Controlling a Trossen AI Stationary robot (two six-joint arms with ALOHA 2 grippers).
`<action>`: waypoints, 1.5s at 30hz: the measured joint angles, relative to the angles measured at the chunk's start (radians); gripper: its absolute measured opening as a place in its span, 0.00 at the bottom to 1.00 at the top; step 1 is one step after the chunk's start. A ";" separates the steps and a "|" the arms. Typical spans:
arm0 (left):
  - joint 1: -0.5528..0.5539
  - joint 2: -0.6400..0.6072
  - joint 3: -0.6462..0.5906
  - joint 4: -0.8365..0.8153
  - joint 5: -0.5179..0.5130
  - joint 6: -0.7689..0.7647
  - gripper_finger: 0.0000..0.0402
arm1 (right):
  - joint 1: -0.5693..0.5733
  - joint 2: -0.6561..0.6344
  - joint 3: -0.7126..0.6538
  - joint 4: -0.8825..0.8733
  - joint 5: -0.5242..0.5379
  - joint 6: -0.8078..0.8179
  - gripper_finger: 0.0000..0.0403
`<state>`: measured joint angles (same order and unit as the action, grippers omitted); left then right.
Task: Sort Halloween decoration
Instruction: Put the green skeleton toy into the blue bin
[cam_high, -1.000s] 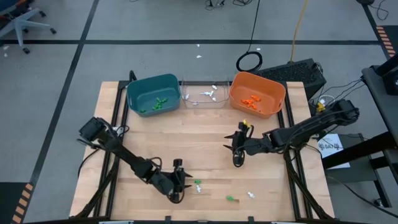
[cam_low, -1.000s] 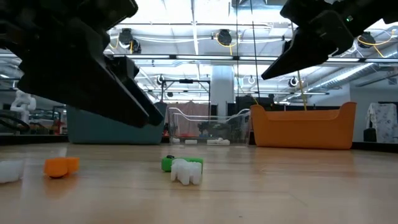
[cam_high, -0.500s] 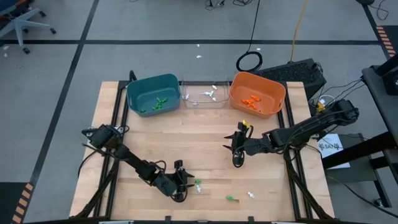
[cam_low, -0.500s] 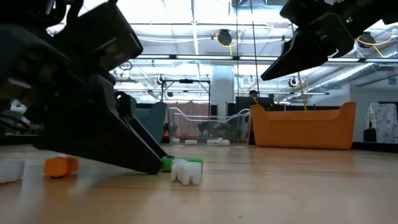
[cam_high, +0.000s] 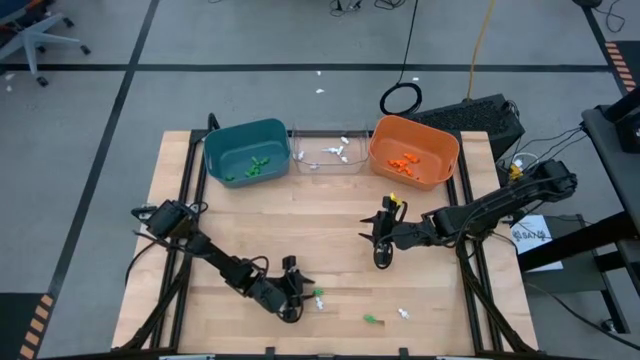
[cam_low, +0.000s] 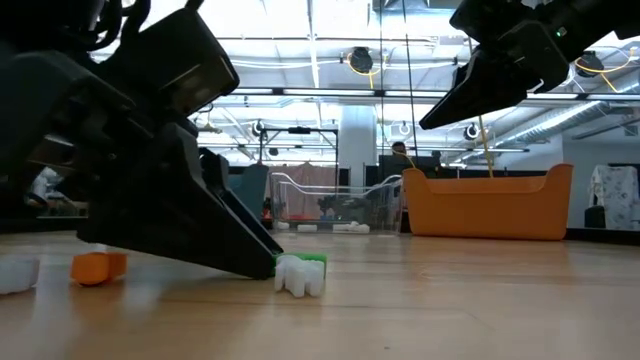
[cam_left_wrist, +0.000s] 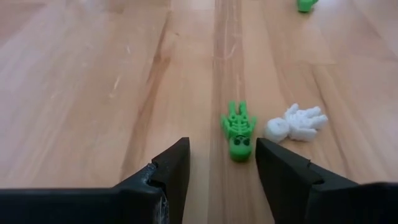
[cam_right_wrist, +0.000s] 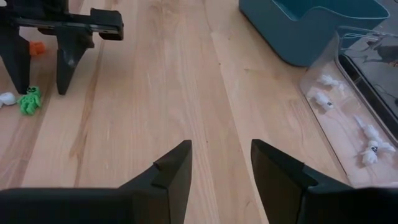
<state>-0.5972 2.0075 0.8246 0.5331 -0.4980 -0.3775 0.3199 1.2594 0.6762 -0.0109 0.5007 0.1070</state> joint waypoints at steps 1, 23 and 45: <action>0.003 0.000 0.000 0.000 0.000 0.003 0.44 | 0.000 0.000 0.000 0.000 0.000 0.000 0.37; 0.015 0.000 0.000 0.000 0.024 0.179 0.02 | 0.000 0.000 0.000 0.000 0.001 -0.011 0.37; 0.022 -0.261 0.000 -0.168 -0.302 0.837 0.02 | -0.021 0.000 0.001 0.000 0.002 -0.017 0.37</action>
<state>-0.5756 1.7464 0.8242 0.3651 -0.7997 0.4592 0.2985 1.2594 0.6769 -0.0106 0.5022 0.0902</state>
